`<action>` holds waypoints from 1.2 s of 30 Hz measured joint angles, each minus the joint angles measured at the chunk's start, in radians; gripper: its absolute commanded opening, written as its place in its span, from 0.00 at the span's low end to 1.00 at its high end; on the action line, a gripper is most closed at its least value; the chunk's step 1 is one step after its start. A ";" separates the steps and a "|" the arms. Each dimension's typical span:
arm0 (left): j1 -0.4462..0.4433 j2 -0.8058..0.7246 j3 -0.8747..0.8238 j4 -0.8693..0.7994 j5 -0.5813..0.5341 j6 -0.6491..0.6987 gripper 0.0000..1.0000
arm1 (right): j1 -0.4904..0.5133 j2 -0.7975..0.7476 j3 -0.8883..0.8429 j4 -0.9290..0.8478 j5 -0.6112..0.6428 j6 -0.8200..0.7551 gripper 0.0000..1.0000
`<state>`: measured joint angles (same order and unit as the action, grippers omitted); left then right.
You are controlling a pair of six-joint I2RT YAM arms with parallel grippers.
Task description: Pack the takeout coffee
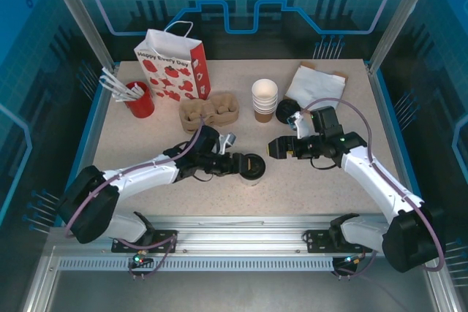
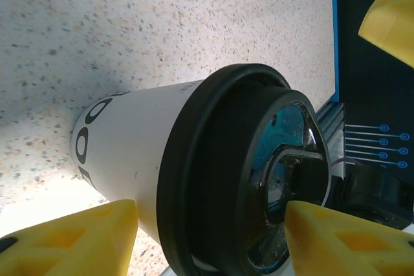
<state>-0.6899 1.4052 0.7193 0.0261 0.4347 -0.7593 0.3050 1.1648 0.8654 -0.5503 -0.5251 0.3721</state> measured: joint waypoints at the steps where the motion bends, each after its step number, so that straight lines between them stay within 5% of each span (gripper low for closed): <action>1: -0.006 0.007 0.003 0.008 0.000 -0.002 0.62 | 0.000 0.000 0.005 -0.003 -0.002 -0.001 0.95; 15: -0.100 0.198 0.157 0.092 -0.027 -0.029 0.64 | -0.042 -0.021 0.027 -0.029 -0.024 -0.032 0.95; 23: -0.088 0.195 0.229 0.037 -0.074 0.025 0.76 | -0.088 -0.089 0.053 -0.034 0.011 -0.033 0.94; 31: 0.175 -0.006 0.274 -0.173 -0.225 0.231 0.78 | 0.022 -0.135 0.142 0.003 0.220 -0.050 0.94; 36: 0.322 0.082 0.444 -0.313 -0.382 0.346 0.73 | 0.104 -0.042 0.209 0.039 0.306 -0.071 0.94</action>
<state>-0.3683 1.4876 1.1633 -0.2871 0.0525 -0.4133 0.4091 1.1225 1.0748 -0.5110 -0.2192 0.3012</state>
